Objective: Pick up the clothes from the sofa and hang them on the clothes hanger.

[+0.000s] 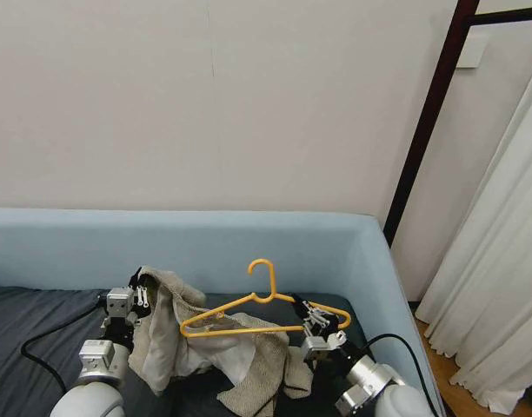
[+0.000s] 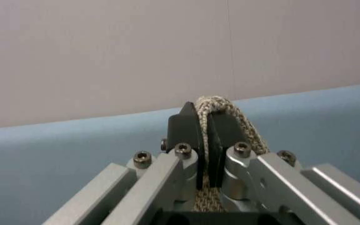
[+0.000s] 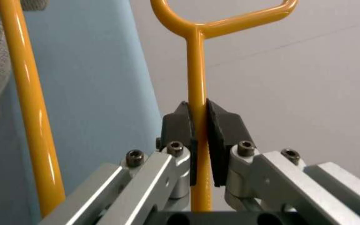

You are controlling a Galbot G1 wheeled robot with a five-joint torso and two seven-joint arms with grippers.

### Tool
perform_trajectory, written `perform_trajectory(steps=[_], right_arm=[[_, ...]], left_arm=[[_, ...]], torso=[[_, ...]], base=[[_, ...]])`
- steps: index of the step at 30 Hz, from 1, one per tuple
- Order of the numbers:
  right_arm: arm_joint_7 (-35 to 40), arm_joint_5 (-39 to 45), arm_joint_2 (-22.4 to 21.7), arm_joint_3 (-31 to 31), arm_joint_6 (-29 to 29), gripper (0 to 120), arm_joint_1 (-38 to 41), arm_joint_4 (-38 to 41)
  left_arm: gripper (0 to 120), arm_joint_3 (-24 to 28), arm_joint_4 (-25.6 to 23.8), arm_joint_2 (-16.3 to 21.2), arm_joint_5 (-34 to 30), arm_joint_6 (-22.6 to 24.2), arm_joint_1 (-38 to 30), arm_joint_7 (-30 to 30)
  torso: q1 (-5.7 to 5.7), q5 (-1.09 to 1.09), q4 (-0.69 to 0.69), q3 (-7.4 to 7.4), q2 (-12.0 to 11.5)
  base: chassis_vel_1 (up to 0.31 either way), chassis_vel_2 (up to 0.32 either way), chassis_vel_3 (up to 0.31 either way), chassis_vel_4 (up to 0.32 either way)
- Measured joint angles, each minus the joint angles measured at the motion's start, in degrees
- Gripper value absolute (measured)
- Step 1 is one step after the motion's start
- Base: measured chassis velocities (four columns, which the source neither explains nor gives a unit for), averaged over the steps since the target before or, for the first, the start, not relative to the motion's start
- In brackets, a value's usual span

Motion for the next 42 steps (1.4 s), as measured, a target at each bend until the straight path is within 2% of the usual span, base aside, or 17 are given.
perform_trajectory(steps=[14,21,26,34,42], right_arm=[[7.5,-1.6,3.7,-12.2,-13.8,5,6.8,-5.6],[8.8,-0.1,6.6,-13.8,-16.4,5,9.3,-7.8],[10.0,6.6,9.5,-16.2,-18.0,5,12.2,-8.9],[11.2,13.0,11.1,-19.2,-19.2,5,15.0,-8.6],[11.4,12.4,12.0,-19.5,-21.5,5,16.4,-11.6]], left_arm=[[0,0.1,-3.4,-1.6,-0.5,1.2,0.4,-0.1],[0,1.0,-4.6,-2.5,-0.5,1.7,0.7,-0.2],[0,2.8,-4.8,-3.4,-0.1,1.3,1.1,0.1],[0,4.3,-3.4,-4.0,0.9,0.0,1.1,1.2],[0,5.9,-3.3,-4.2,1.4,-1.6,0.8,2.8]], torso=[[0.0,0.0,0.0,0.0,0.0],[0.0,0.01,0.0,0.0,0.0],[0.0,0.0,0.0,0.0,0.0],[0.0,0.0,0.0,0.0,0.0],[0.0,0.0,0.0,0.0,0.0]], base=[[0.0,0.0,0.0,0.0],[0.0,0.0,0.0,0.0],[0.0,0.0,0.0,0.0],[0.0,0.0,0.0,0.0],[0.0,0.0,0.0,0.0]])
